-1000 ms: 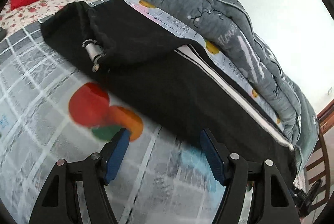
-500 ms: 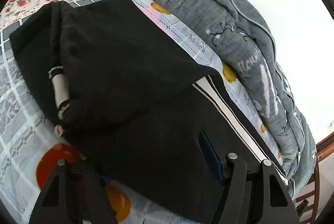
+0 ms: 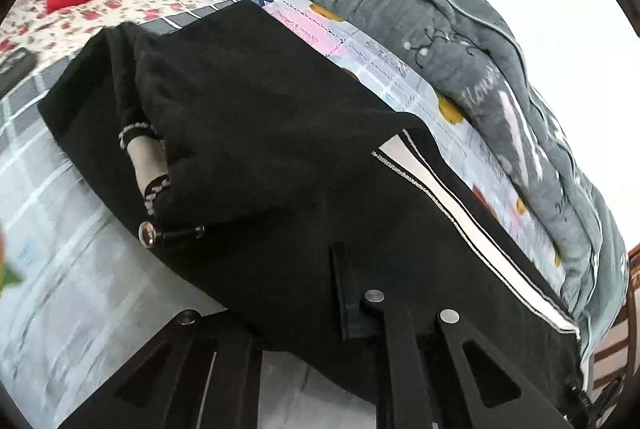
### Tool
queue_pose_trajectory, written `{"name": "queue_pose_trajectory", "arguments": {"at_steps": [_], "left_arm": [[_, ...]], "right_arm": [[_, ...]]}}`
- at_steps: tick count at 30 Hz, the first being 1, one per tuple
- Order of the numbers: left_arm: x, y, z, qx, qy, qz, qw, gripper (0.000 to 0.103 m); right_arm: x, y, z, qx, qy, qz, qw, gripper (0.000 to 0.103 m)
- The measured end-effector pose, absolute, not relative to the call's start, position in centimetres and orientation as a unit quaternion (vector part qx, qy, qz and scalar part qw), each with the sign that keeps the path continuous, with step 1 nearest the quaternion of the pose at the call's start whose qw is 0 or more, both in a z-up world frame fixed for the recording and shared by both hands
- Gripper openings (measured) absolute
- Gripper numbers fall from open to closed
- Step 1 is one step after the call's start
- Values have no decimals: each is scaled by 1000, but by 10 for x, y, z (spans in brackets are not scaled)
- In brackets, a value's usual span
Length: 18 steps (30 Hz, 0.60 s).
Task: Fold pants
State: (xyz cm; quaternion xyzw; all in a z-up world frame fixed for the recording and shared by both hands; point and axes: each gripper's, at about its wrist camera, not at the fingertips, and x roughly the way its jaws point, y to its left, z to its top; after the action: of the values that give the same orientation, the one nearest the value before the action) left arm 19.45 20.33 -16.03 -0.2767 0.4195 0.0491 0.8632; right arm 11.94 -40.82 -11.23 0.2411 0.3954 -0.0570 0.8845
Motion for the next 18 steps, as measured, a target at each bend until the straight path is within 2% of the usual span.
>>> {"name": "queue_pose_trajectory", "arguments": {"at_steps": [12, 15, 17, 18], "left_arm": [[89, 173, -156, -258, 427, 20, 866, 14], [74, 177, -160, -268, 431, 32, 861, 24], [61, 179, -157, -270, 427, 51, 862, 38], [57, 178, -154, -261, 423, 64, 865, 51]], "right_arm": [[0, -443, -111, 248, 409, -74, 875, 15], [-24, -455, -118, 256, 417, -70, 869, 24], [-45, -467, -114, 259, 396, -82, 877, 41], [-51, -472, -111, 258, 386, -87, 881, 44]]}}
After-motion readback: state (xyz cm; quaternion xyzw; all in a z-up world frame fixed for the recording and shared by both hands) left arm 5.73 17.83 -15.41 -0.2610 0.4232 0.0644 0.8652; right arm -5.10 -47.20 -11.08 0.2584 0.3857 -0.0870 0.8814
